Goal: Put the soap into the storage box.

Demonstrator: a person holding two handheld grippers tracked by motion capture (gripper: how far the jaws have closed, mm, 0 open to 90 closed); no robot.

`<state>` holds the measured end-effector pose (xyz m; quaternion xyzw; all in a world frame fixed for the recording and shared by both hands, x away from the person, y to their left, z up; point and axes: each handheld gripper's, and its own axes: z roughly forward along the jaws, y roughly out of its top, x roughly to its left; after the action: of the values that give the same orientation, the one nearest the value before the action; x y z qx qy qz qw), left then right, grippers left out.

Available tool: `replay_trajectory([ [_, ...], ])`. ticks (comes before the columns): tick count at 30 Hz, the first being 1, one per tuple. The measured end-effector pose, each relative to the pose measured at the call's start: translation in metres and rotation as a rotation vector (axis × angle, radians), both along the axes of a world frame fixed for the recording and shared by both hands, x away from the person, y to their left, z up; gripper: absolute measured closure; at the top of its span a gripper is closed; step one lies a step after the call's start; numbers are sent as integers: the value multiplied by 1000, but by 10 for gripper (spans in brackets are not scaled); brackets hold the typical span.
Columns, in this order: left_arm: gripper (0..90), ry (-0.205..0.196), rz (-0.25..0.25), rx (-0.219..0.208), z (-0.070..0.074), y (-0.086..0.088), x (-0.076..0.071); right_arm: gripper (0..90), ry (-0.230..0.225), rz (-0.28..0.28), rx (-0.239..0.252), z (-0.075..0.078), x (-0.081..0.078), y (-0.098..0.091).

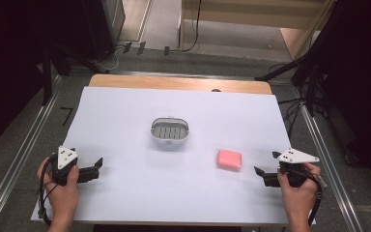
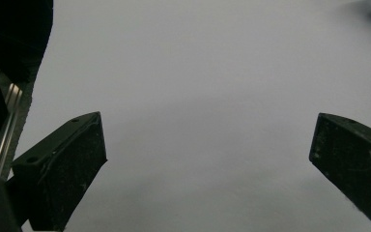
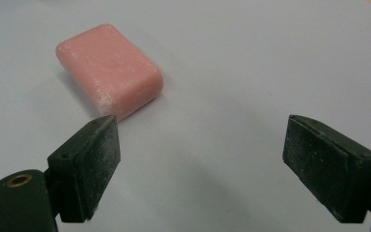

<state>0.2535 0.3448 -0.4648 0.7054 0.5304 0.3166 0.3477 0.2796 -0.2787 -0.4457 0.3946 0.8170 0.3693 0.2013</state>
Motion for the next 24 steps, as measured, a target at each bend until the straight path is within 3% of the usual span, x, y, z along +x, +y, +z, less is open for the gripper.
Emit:
replay_trajectory([
  [5, 1, 1, 0, -1, 0, 0, 0, 134, 29, 48, -40, 4, 12, 7],
  [6, 1, 2, 1, 0, 0, 0, 0, 126, 60, 92, -41, 6, 18, 12],
  [8, 1, 1, -1, -1, 0, 0, 0, 99, 77, 116, -69, 7, 22, 18],
  [18, 1, 2, -1, -1, 0, 0, 0, 67, 87, 163, -120, 13, 33, 34],
  [24, 1, 1, 0, -2, 0, 0, 0, 125, 108, 248, -150, 19, 45, 47],
])
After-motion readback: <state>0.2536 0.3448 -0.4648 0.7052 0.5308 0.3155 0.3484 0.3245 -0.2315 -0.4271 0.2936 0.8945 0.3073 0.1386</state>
